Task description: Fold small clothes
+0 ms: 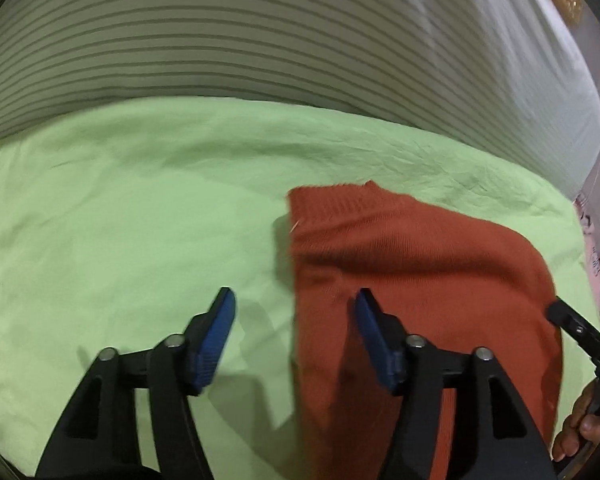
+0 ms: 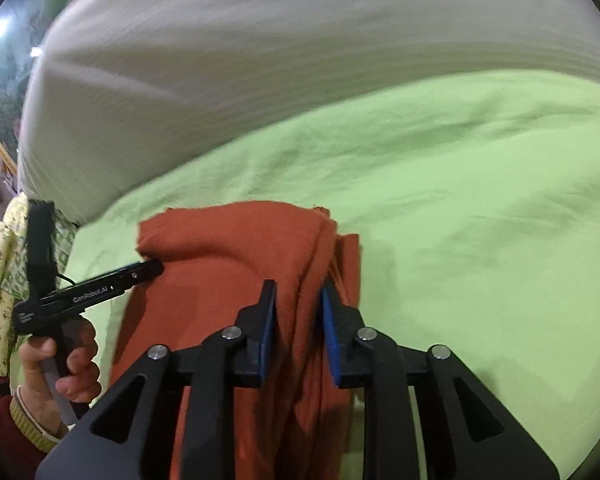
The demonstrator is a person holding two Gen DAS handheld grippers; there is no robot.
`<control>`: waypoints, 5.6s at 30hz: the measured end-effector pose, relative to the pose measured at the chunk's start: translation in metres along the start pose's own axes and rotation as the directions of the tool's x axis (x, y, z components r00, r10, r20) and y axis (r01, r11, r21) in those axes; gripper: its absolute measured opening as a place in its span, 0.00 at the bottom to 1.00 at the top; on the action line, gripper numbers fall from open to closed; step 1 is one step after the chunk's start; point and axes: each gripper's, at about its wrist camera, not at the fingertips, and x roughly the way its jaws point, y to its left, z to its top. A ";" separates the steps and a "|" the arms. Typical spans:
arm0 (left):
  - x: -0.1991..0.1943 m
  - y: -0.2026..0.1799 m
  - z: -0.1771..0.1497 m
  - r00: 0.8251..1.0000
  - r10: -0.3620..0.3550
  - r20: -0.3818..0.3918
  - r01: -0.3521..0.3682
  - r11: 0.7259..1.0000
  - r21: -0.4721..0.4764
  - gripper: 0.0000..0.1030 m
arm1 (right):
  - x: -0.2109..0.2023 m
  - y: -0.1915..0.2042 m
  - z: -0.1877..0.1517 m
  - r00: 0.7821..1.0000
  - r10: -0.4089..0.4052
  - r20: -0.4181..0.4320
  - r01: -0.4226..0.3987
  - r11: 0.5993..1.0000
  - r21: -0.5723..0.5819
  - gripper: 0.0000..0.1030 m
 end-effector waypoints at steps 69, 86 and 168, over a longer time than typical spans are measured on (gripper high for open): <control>0.005 -0.002 -0.027 0.971 -0.153 -0.186 0.145 0.988 -0.054 0.82 | -0.014 0.007 -0.027 0.999 -0.016 -0.043 0.015 1.000 -0.016 0.75; 0.016 -0.023 -0.059 0.942 -0.286 -0.174 0.281 0.958 -0.056 0.36 | 0.013 -0.013 -0.054 0.972 0.203 -0.117 -0.188 0.974 0.127 0.36; -0.184 0.170 -0.283 1.000 -0.005 -0.003 0.005 0.999 -0.042 0.73 | -0.014 0.228 -0.215 0.985 0.090 -0.145 -0.122 0.966 -0.226 0.34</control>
